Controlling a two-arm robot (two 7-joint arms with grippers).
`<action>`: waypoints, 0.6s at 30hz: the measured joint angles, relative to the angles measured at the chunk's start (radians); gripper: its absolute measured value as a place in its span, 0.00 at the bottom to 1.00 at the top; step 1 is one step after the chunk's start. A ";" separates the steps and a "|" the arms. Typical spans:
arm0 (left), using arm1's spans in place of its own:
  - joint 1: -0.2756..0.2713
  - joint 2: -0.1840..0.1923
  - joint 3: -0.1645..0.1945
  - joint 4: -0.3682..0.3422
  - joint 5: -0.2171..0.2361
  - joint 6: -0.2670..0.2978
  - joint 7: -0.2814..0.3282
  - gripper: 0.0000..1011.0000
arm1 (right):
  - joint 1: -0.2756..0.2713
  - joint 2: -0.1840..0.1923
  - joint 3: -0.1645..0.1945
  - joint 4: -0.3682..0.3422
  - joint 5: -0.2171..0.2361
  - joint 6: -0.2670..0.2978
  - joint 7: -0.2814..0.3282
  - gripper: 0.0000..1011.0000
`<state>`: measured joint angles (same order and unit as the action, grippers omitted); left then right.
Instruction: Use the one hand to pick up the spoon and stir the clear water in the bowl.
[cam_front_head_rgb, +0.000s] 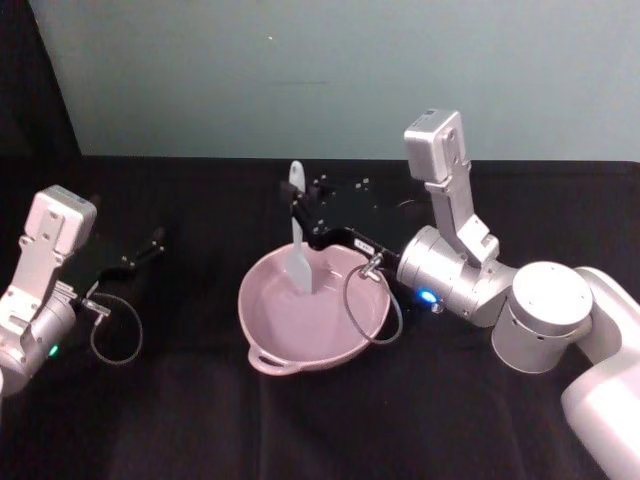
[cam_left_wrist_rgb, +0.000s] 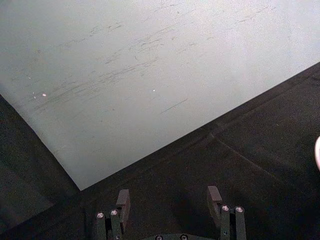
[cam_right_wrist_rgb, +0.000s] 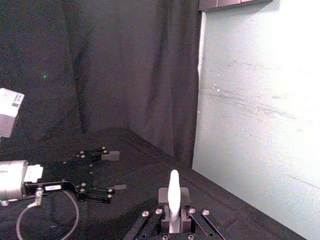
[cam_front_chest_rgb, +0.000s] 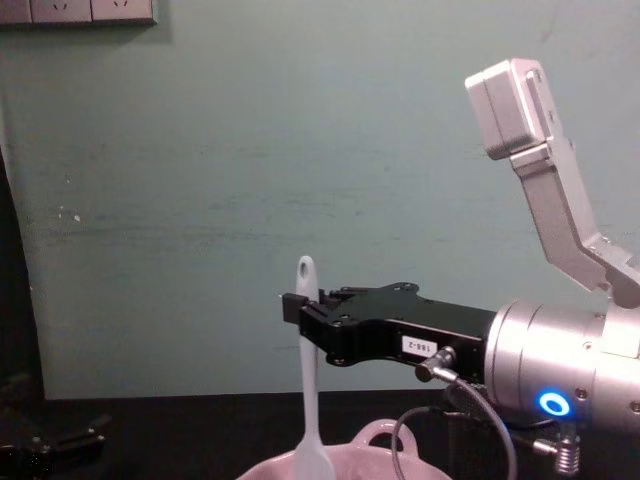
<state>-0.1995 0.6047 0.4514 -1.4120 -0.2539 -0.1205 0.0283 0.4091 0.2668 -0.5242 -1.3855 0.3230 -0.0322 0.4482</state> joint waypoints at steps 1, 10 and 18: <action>0.000 0.000 0.000 0.000 0.000 0.000 0.000 1.00 | -0.001 0.001 0.003 0.000 -0.001 -0.001 0.000 0.12; 0.000 0.000 0.000 0.000 0.000 0.000 0.000 1.00 | -0.024 0.029 0.033 -0.026 0.001 0.000 0.010 0.12; 0.000 0.000 0.000 0.000 0.000 0.000 0.000 1.00 | -0.077 0.072 0.049 -0.112 0.034 0.020 0.040 0.12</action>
<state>-0.1995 0.6047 0.4514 -1.4120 -0.2539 -0.1205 0.0283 0.3320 0.3392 -0.4755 -1.4978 0.3569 -0.0124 0.4880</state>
